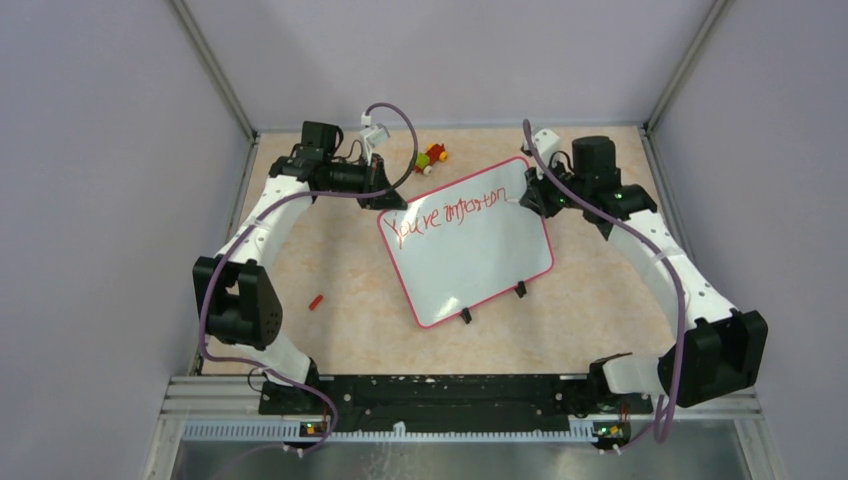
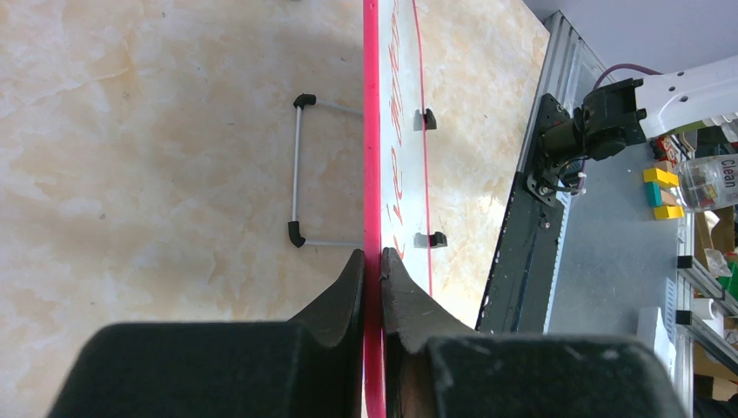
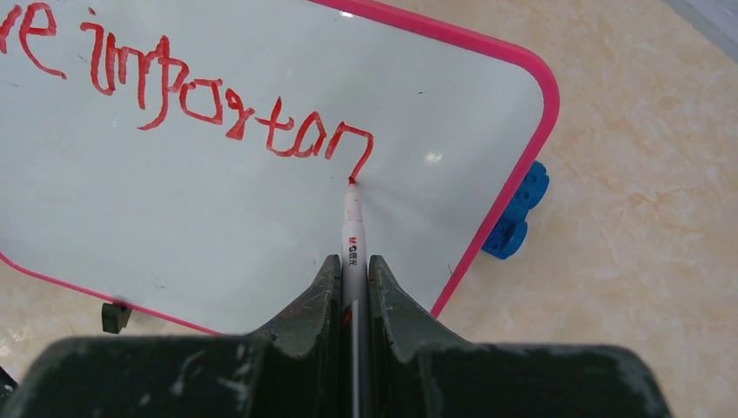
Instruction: Write a sentence on the whiteboard
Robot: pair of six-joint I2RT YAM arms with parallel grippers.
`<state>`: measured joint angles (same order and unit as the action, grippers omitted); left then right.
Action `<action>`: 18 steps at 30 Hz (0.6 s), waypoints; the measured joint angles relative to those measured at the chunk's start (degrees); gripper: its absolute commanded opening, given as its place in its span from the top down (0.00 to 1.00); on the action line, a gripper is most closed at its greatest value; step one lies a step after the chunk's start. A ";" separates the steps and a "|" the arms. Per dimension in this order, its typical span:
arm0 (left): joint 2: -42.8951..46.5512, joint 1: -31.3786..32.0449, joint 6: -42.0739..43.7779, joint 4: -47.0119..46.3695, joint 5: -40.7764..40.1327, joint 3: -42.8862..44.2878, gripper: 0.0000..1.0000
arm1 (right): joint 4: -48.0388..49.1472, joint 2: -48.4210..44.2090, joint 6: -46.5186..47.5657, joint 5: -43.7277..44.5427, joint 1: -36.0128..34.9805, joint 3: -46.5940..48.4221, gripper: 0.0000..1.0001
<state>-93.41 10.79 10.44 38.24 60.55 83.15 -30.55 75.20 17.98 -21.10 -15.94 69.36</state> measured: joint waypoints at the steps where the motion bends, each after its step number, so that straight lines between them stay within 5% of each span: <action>1: 0.00 0.00 0.00 0.00 0.00 0.00 1.00 | -0.02 -0.04 0.00 0.00 0.00 0.00 1.00; 18: 0.00 0.00 0.00 0.02 0.04 0.00 1.00 | 0.39 0.09 -0.13 0.22 0.00 3.08 1.00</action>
<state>-93.41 10.79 10.44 38.26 60.60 83.15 -30.15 75.29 17.85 -20.88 -15.94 72.44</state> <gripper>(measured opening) 0.111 0.092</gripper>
